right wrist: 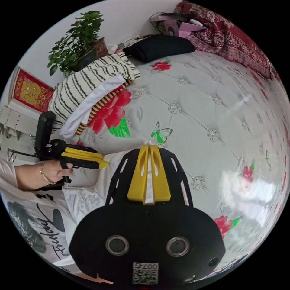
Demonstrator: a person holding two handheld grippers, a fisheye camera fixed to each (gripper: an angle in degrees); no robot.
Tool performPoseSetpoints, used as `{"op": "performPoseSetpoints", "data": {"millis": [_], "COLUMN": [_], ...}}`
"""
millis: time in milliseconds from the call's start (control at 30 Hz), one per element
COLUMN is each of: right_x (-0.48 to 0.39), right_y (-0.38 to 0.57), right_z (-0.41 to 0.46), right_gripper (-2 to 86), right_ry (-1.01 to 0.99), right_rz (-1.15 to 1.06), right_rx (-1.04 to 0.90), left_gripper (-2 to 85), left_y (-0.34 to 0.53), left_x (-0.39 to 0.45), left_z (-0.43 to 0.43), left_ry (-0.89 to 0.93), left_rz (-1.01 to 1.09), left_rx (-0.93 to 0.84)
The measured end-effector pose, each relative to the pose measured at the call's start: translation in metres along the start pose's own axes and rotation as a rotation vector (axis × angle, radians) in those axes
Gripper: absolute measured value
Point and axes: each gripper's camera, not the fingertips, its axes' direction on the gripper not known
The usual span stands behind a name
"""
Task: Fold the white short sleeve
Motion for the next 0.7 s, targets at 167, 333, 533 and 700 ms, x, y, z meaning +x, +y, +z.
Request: {"op": "performPoseSetpoints", "data": {"millis": [167,333,533,700], "right_x": [-0.013,-0.032,-0.029,-0.014], "right_y": [0.037,0.098,0.184,0.226], "right_z": [-0.062,-0.097,-0.069,-0.028], "right_gripper": [-0.1,-0.3,-0.3,-0.3], "right_ry": [-0.093,0.020,0.105,0.148], "right_rz": [-0.136,-0.176,-0.039,0.111], "right_rx": [0.121,0.109,0.003,-0.044], "left_gripper": [0.6,1.2,-0.7,-0.6], "left_y": [0.035,0.065,0.107,0.134], "left_x": [0.026,0.076,0.125,0.135], "left_z": [-0.037,-0.043,-0.001,0.060], "left_ry": [0.002,-0.046,-0.074,-0.088], "left_rz": [0.167,0.468,0.739,0.799], "left_rx": [0.125,0.114,0.020,-0.130]}}
